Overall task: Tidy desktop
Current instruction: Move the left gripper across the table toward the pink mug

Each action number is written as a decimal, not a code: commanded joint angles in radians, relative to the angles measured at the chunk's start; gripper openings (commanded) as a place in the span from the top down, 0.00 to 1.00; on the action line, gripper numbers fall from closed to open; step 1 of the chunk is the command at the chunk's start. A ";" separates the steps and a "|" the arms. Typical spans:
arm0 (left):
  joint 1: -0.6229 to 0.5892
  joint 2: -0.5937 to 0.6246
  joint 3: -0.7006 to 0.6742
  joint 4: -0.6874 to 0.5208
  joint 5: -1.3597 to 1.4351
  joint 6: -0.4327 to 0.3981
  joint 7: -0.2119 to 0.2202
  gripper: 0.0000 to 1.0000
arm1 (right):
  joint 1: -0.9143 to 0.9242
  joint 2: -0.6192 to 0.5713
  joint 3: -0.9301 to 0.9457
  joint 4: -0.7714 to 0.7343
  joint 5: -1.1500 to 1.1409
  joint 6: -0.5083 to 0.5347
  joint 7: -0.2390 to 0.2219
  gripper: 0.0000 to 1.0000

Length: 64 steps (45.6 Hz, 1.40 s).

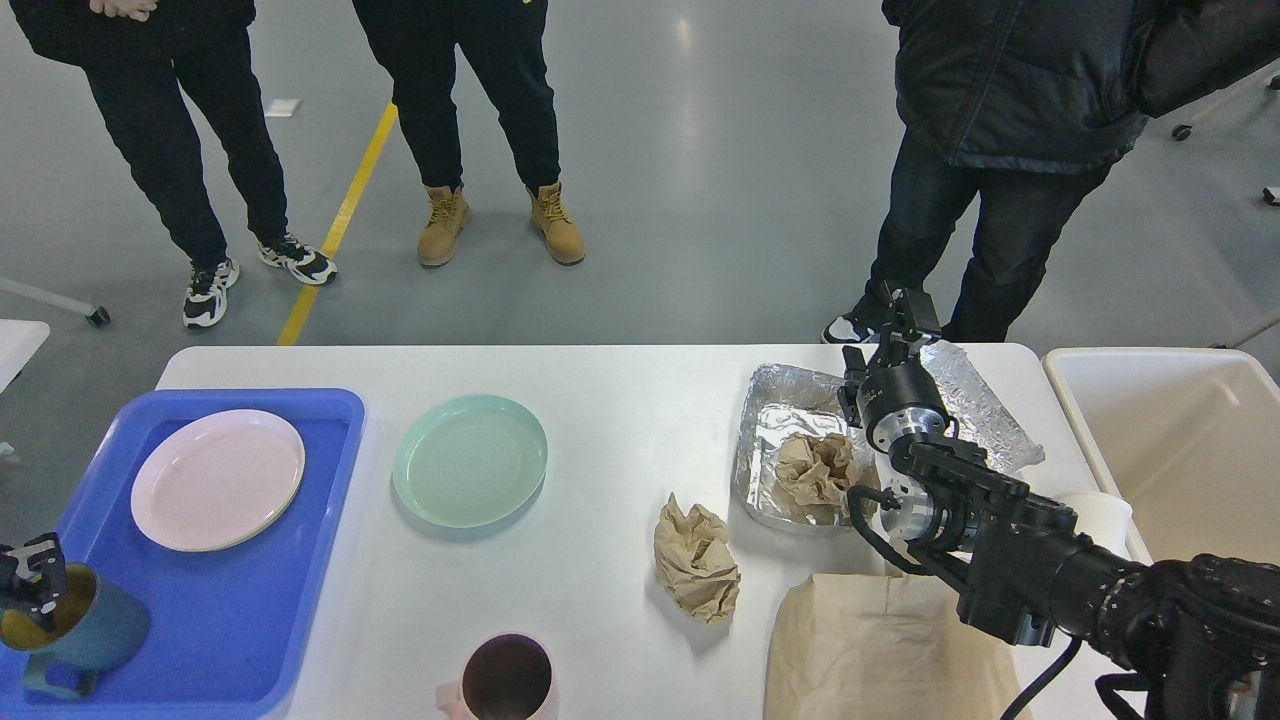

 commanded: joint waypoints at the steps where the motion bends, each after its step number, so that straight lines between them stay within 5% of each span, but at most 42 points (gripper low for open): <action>1: -0.011 0.001 0.013 -0.014 0.000 -0.009 0.000 0.11 | 0.000 0.000 0.000 0.000 0.000 0.000 0.000 0.00; 12: -0.194 -0.010 0.226 -0.106 0.000 -0.012 -0.014 0.04 | 0.000 0.000 0.000 0.000 0.000 0.000 0.000 0.00; 23: -0.454 -0.168 0.461 -0.232 -0.012 -0.012 -0.017 0.04 | 0.000 0.000 0.000 0.000 0.000 0.000 0.000 0.00; 49: -0.875 -0.570 0.528 -0.657 -0.085 -0.012 -0.023 0.04 | 0.000 0.000 0.000 0.000 0.000 0.000 0.000 0.00; 64: -0.815 -0.651 0.450 -0.642 -0.092 0.004 -0.025 0.04 | 0.000 0.000 0.000 0.000 0.000 0.000 0.000 0.00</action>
